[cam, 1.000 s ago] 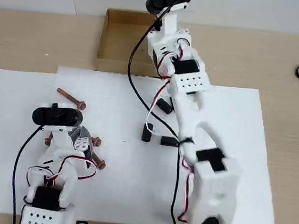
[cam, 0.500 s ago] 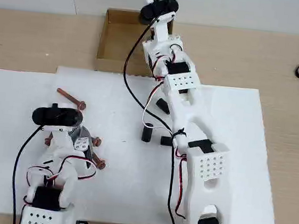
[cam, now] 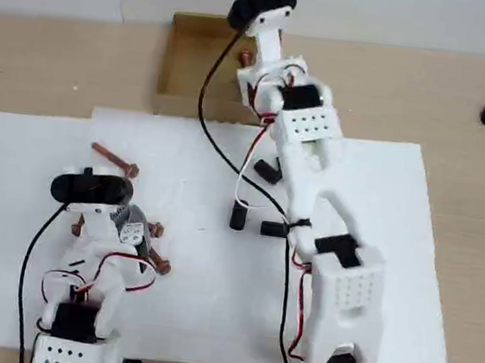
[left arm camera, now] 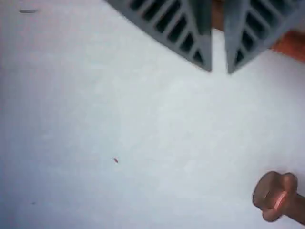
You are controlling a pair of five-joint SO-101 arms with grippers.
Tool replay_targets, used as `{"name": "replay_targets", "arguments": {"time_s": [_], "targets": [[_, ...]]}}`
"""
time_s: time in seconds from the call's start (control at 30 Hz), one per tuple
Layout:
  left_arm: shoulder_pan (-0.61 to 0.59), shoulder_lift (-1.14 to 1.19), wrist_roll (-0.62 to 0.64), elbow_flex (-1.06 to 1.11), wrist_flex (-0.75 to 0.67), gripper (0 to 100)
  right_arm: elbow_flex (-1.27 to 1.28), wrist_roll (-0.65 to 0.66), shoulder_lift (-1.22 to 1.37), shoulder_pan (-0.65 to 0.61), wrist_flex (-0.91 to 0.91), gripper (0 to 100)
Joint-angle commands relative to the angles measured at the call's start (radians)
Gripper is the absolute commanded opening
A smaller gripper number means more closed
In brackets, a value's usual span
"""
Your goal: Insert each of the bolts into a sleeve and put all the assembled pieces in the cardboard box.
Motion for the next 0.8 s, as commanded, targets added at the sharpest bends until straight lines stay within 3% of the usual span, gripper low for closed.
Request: {"name": "replay_targets", "arguments": {"time_s": [0.0,0.27,0.4,0.63,0.77], "targets": [[-0.005,-0.008,0.002,-0.005,-0.023,1,-0.049,0.003,-0.128,0.007,0.185,20.2],[-0.005,-0.008,0.002,-0.005,-0.023,1,-0.049,0.0,-0.208,0.008,0.504,11.0],[-0.005,-0.008,0.002,-0.005,-0.023,1,-0.049,-0.103,-0.206,0.01,0.608,10.8],[-0.005,-0.008,0.002,-0.005,-0.023,1,-0.049,-0.261,-0.131,0.033,0.708,10.8],[-0.005,-0.008,0.002,-0.005,-0.023,1,-0.049,-0.244,-0.073,0.064,0.71,10.8]]}}
